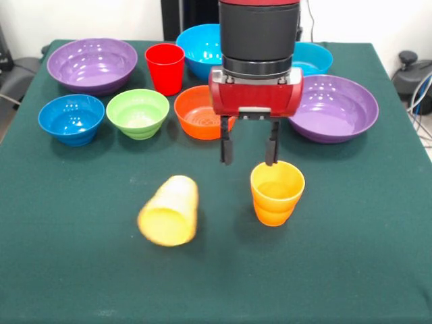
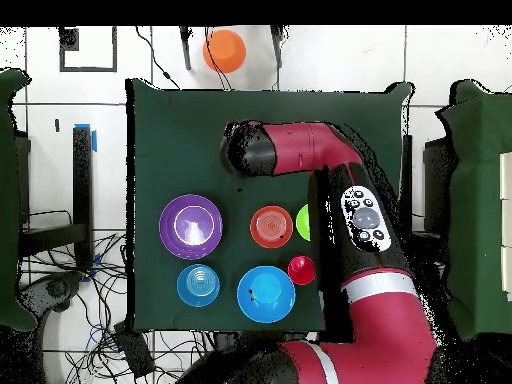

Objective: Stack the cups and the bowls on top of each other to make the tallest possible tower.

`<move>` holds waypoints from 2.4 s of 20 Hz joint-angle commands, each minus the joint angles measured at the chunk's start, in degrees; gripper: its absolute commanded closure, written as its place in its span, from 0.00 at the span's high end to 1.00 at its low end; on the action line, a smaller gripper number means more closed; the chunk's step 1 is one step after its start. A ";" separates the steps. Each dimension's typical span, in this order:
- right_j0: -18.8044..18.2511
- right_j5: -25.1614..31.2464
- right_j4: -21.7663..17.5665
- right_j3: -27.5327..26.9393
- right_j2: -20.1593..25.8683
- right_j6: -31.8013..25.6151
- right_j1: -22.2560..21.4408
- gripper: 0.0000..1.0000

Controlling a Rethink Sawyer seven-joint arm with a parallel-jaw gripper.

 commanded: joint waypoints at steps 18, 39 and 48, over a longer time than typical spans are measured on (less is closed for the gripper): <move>-0.04 1.04 -3.50 3.44 -1.15 -1.69 0.25 1.00; -14.02 -1.95 -2.13 13.00 8.67 -10.26 -2.64 1.00; -18.08 0.87 -5.23 7.70 11.66 -14.37 2.68 1.00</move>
